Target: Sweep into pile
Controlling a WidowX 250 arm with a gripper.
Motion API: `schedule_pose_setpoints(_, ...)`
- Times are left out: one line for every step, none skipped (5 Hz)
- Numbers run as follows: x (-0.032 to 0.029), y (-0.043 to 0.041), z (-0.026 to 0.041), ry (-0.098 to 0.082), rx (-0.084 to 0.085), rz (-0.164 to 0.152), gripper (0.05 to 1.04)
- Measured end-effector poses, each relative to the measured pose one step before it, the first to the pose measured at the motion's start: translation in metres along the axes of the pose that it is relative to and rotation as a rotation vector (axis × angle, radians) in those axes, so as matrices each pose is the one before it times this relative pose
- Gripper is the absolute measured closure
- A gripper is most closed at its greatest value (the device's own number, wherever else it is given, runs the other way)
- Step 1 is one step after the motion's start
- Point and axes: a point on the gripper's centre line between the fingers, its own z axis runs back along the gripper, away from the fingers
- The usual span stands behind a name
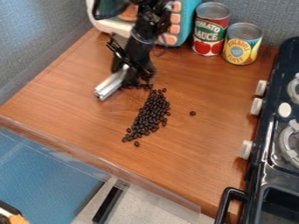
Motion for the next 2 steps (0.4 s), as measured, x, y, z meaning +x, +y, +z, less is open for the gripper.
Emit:
schedule_pose_setpoints(0.001, -0.0102, 0.00635, -0.0071, -0.0186, -0.005, 0.721)
schedule_pose_setpoints(-0.00088, -0.01011, 0.00827, -0.003, -0.0103, -0.0143, 0.721)
